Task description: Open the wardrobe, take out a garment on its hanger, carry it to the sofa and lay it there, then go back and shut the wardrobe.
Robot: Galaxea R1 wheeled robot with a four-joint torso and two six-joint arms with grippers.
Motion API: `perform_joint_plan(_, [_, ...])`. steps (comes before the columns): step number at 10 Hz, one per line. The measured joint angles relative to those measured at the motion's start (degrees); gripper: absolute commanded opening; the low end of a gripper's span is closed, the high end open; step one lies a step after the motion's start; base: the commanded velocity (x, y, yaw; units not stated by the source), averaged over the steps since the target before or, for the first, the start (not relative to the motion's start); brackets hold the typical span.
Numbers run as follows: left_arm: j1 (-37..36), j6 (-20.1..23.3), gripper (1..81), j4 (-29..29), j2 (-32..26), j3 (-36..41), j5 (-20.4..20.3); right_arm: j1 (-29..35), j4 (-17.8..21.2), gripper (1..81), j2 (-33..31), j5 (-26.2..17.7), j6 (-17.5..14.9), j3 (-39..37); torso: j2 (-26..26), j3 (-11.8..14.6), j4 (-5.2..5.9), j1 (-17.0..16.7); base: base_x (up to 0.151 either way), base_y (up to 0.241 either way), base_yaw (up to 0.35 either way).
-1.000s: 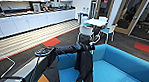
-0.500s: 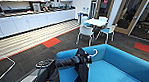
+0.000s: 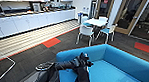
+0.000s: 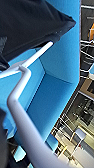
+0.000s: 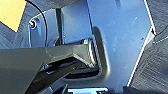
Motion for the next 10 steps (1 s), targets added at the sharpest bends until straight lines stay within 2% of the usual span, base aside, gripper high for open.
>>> perform_joint_plan(3, [0.4, 0.2, 81.1, 2.9, 0.2, 0.1, 0.9, 0.0, 0.0, 81.1, 0.0, 0.0, 0.0, 0.0, 0.0, 0.0, 0.0, 0.0, 0.0, 0.0, 0.0])
perform_joint_plan(6, [2.1, 0.3, 81.1, 7.8, 0.2, 0.6, 4.4, 0.0, 0.0, 81.1, 0.0, 0.1, 0.0, 0.0, 0.0, 0.0, 0.0, 0.0, 0.0, 0.0, 0.0])
perform_joint_plan(10, [4.5, 0.5, 81.1, 9.0, 0.2, 0.9, 5.1, 0.0, 0.0, 81.1, 0.0, 0.6, 0.0, 0.0, 0.0, 0.0, 0.0, 0.0, 0.0, 0.0, 0.0])
